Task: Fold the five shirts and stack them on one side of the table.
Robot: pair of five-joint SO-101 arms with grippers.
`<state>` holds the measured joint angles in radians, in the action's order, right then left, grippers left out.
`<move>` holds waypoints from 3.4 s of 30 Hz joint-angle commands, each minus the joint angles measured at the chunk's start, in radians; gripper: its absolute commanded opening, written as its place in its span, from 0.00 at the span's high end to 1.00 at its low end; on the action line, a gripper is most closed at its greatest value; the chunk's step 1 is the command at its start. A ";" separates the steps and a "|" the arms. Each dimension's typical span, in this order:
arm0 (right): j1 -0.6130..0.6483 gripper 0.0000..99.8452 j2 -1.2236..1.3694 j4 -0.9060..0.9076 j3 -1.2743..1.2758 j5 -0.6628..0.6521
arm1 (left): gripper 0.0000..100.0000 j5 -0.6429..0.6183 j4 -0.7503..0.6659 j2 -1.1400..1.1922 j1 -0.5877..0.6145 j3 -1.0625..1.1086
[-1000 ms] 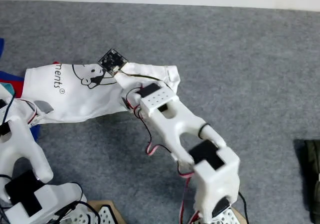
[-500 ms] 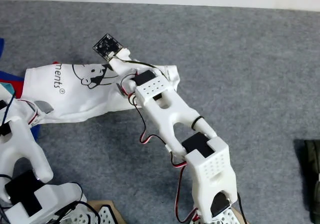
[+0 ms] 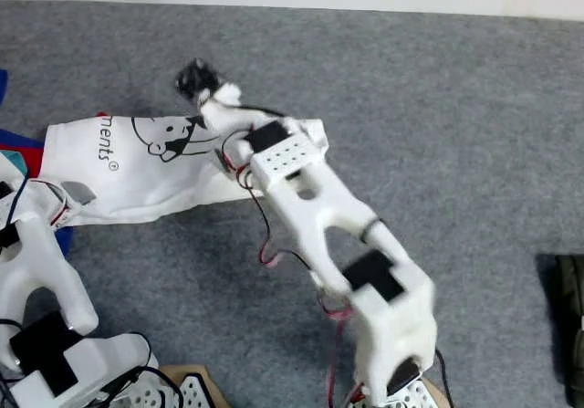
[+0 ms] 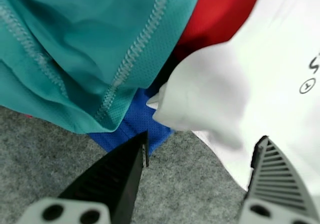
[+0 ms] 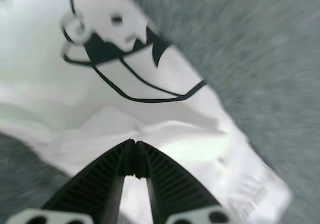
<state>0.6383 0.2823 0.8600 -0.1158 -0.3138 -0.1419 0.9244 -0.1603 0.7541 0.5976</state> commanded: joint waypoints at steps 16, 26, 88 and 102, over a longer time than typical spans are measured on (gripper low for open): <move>0.001 0.99 -0.846 -0.366 1.036 -0.032 | 0.75 0.005 -0.077 -0.028 -0.002 -0.002; 0.001 0.99 -0.851 -0.364 1.041 -0.038 | 0.86 0.005 -0.157 0.137 -0.002 -0.054; 0.022 0.99 -0.860 -0.309 1.081 -0.028 | 0.99 -0.100 -0.034 -0.045 -0.398 -0.226; -0.177 0.99 -0.862 -0.312 1.076 0.158 | 0.99 -0.219 0.137 0.166 -0.780 -0.587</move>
<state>0.5002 -0.5416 0.5455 0.9705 -0.1926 -0.3506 0.9843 -0.0176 0.0806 0.1312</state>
